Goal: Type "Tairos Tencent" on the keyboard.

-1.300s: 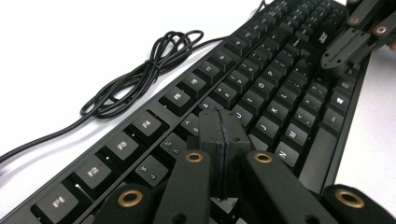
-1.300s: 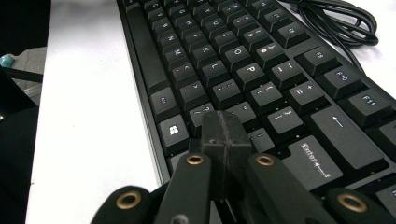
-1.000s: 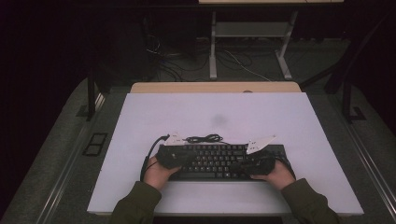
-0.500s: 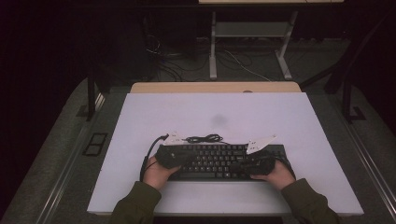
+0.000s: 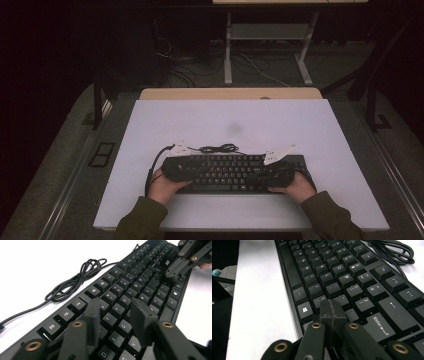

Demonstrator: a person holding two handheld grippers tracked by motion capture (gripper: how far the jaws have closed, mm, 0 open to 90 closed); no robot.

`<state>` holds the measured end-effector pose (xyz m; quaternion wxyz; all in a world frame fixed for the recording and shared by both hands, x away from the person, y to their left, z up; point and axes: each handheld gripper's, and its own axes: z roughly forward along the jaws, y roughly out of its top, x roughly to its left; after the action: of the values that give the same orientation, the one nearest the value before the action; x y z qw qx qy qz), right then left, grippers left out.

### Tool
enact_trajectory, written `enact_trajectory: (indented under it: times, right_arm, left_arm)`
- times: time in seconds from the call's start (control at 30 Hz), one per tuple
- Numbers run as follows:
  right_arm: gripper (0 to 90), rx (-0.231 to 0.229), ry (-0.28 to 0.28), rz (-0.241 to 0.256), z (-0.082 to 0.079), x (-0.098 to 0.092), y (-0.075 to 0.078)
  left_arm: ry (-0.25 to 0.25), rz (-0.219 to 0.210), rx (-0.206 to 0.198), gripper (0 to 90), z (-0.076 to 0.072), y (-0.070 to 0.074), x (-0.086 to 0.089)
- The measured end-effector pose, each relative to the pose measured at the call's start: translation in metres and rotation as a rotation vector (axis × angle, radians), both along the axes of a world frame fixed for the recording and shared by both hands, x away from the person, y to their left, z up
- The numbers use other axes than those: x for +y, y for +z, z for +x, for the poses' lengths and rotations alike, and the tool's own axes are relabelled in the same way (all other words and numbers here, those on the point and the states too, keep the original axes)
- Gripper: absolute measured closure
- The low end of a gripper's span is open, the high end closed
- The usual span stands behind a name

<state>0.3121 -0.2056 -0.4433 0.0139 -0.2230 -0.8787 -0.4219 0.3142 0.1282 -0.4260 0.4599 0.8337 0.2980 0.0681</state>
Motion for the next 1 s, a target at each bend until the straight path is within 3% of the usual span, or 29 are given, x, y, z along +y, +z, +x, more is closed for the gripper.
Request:
enact_trajectory:
  times: [0.23,0.47,0.6,0.9,1.0]
  right_arm:
    - [89.5,-0.001,0.000,0.000,0.000,0.000,0.000]
    - [89.5,-0.001,-0.001,-0.001,0.000,0.000,0.000]
    - [89.5,-0.009,-0.002,-0.007,0.000,0.000,0.001]
    - [89.2,-0.017,-0.023,0.027,0.001,-0.004,0.006]
    - [82.6,-0.009,-0.027,0.044,0.002,-0.003,0.006]
  left_arm:
    - [-0.004,-0.007,-0.008,41.7,-0.004,0.002,0.008]
    - [0.008,0.008,-0.015,21.0,-0.009,-0.002,0.013]
    - [0.013,-0.005,-0.013,19.8,-0.011,-0.001,0.016]
    - [0.006,-0.005,-0.008,18.9,-0.013,-0.002,0.017]
    - [0.008,-0.012,-0.007,18.6,-0.014,-0.002,0.017]
